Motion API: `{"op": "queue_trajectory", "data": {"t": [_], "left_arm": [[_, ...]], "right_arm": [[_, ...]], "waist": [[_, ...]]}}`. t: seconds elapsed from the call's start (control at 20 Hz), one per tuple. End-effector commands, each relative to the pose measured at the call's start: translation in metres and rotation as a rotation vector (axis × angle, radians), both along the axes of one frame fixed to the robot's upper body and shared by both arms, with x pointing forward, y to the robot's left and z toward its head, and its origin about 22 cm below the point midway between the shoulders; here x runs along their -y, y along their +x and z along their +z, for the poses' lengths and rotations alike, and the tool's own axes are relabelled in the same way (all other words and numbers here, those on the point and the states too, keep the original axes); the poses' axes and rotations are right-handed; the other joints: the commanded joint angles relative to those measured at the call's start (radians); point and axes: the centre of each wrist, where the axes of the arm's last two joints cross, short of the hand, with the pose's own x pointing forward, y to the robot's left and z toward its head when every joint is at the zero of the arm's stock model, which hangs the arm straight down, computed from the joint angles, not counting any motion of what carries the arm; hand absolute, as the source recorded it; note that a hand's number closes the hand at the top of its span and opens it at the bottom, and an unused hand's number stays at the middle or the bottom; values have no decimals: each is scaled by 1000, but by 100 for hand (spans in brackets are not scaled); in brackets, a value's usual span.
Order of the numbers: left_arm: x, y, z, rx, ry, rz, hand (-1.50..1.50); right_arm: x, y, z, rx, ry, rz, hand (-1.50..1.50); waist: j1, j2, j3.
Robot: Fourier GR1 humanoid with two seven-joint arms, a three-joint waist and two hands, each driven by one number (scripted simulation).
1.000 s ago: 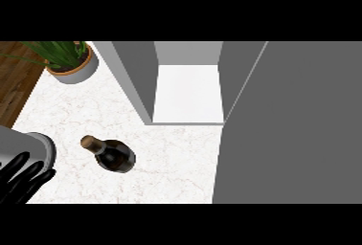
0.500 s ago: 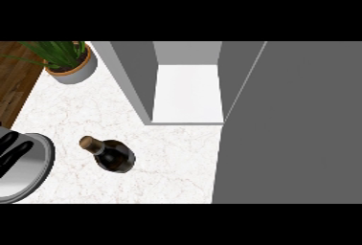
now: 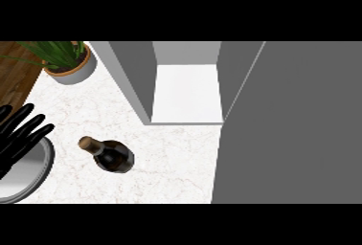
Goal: Pick up the wine, place it into the cabinet and close the cabinet
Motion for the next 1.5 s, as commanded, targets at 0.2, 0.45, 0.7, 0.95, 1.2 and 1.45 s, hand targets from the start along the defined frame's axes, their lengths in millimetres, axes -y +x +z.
{"op": "queue_trajectory", "data": {"t": [0.2,0.45,0.7,0.95,1.2,1.45], "left_arm": [[0,8,-29,-58,62,-19,-150],[-4,20,-64,-80,56,-19,-150],[6,38,-94,-65,60,23,-150],[13,54,-117,-67,77,31,-150],[12,67,-130,-63,61,46,-150],[-12,60,-139,-70,87,51,-150]], "right_arm": [[1,-19,18,17,33,33,-150],[7,-33,25,27,49,49,-150],[5,-22,13,35,36,63,-150],[-2,-11,25,40,51,52,-150],[-3,-31,27,37,35,65,-150],[-5,-30,27,36,59,45,-150]], "waist": [[7,-1,0],[1,-1,-1],[-3,0,0],[-1,2,-1],[-4,0,-1],[1,-1,-1]]}}
